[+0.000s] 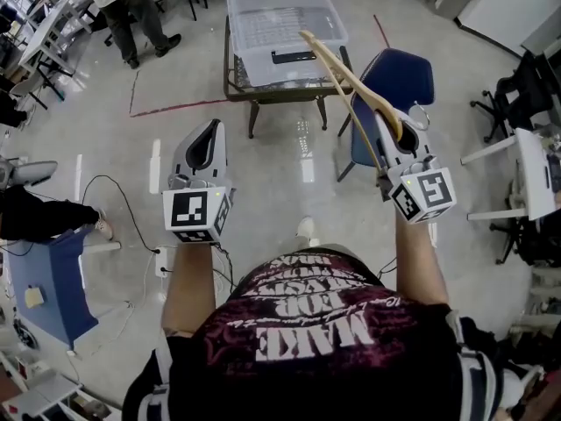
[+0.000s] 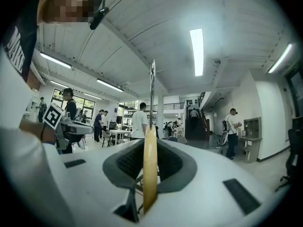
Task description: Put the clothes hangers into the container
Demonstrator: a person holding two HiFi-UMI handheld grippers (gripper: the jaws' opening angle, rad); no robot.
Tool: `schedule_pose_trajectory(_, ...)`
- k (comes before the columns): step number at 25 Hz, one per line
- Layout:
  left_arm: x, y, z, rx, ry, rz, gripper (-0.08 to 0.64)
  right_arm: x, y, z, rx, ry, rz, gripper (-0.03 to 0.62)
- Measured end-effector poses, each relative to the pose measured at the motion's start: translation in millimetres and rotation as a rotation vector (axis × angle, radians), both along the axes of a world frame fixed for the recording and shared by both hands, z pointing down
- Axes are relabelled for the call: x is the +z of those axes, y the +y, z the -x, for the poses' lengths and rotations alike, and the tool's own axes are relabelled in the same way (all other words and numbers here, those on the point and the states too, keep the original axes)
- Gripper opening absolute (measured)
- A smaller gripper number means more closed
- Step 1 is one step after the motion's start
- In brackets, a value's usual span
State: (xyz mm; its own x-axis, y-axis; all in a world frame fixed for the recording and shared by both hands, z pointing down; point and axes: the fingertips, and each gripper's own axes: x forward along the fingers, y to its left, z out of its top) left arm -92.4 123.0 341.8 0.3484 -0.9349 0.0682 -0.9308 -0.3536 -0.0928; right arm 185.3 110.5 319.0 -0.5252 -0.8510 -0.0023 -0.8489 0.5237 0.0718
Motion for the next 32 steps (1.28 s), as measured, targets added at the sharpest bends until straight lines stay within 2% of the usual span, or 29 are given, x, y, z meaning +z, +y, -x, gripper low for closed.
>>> schedule_pose_trajectory(10,-9,-59,-35,-0.01,-0.005,-0.024,0.007,-2,-58,-37,-0.031,-0.029,-0.014,0.06)
schedule_pose_trajectory(16,-5,-68,-45,-0.041,-0.022,-0.006,0.007,5,-85,-55,-0.067,-0.049,0.006,0.06)
schedule_pose_trajectory(23,4,-75,-31,-0.082,-0.024,0.028,0.007,14,-104,-45,-0.105,-0.049,0.03,0.06)
schedule_pose_trajectory(28,13,-95,-26,-0.059,-0.005,0.04,0.006,23,-114,-32,-0.113,-0.045,0.043,0.06)
schedule_pose_trajectory(32,11,-118,-24,-0.029,-0.024,0.013,0.006,25,-128,-31,-0.085,-0.052,0.035,0.06)
